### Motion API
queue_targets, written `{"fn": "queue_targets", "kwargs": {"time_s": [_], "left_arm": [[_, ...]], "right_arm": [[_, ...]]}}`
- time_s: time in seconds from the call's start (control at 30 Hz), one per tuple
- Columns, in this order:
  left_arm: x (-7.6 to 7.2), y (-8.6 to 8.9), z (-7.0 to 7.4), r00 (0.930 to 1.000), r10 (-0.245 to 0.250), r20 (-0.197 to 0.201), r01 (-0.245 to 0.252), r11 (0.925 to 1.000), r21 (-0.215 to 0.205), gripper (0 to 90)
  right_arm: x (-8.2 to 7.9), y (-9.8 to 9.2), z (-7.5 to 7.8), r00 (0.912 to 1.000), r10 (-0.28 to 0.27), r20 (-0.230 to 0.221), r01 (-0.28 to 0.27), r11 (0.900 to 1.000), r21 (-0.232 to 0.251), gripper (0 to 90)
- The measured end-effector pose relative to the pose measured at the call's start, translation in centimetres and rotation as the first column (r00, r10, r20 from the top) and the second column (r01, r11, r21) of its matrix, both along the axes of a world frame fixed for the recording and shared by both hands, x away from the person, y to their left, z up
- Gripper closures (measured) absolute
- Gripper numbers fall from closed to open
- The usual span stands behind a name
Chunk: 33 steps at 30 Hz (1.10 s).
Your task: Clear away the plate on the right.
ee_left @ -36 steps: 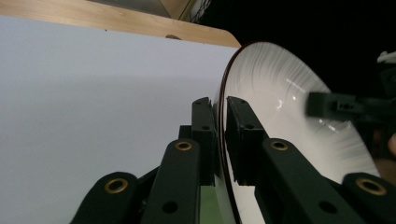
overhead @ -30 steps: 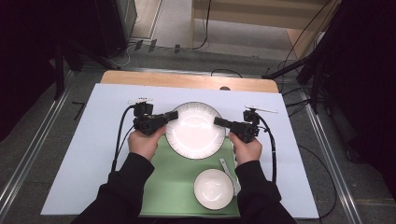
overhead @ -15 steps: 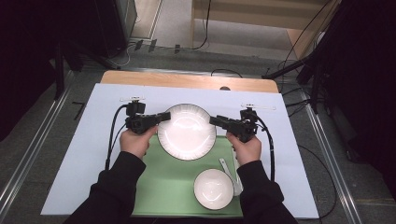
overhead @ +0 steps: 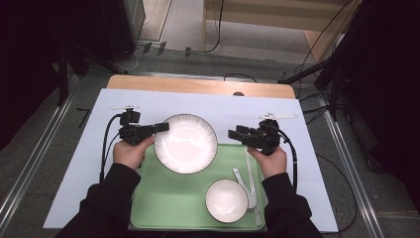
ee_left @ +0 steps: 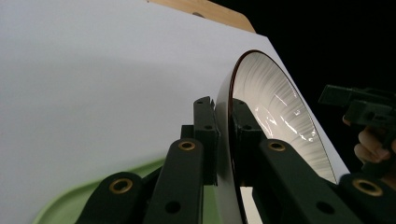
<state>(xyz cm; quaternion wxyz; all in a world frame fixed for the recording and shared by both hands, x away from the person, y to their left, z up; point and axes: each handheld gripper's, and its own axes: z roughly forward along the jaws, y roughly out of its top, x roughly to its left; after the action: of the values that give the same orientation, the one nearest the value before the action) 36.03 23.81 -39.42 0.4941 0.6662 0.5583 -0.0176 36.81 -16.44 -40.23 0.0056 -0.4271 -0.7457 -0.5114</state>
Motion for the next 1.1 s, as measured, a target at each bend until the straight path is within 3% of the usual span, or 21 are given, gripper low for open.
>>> {"fn": "queue_targets", "kwargs": {"time_s": [0.23, 0.53, 0.6, 0.73, 0.93, 1.1], "left_arm": [[-0.6, 2.2, -0.4, 0.9999, 0.002, -0.013, -0.002, 1.0, -0.004, 84.0], [-1.5, 3.6, -1.2, 0.9988, -0.04, -0.027, 0.041, 0.999, 0.016, 83.9], [-1.8, 3.7, -1.5, 0.9988, -0.046, -0.017, 0.046, 0.9989, 0.001, 83.5], [-2.3, 3.8, -1.8, 0.9974, -0.064, -0.034, 0.063, 0.998, -0.008, 83.6], [-2.9, 3.8, -2.8, 0.9949, -0.083, -0.057, 0.085, 0.996, 0.028, 83.6], [-3.2, 3.9, -3.7, 0.9934, -0.084, -0.078, 0.088, 0.9946, 0.055, 82.9]], "right_arm": [[-0.4, -1.0, 0.0, 0.9976, 0.003, 0.07, 0.002, 0.998, -0.067, 42.4], [-1.1, -2.3, -0.3, 0.9969, 0.006, 0.078, 0.002, 0.995, -0.101, 41.7], [-1.4, -2.4, -0.4, 0.9973, 0.016, 0.071, -0.008, 0.993, -0.114, 41.7], [-1.8, -2.3, -0.4, 0.9975, 0.049, 0.052, -0.042, 0.991, -0.128, 41.5], [-2.5, -2.4, -0.4, 0.9959, 0.065, 0.062, -0.055, 0.985, -0.161, 40.5], [-2.9, -2.7, -0.4, 0.9952, 0.071, 0.068, -0.059, 0.985, -0.161, 40.5]]}}
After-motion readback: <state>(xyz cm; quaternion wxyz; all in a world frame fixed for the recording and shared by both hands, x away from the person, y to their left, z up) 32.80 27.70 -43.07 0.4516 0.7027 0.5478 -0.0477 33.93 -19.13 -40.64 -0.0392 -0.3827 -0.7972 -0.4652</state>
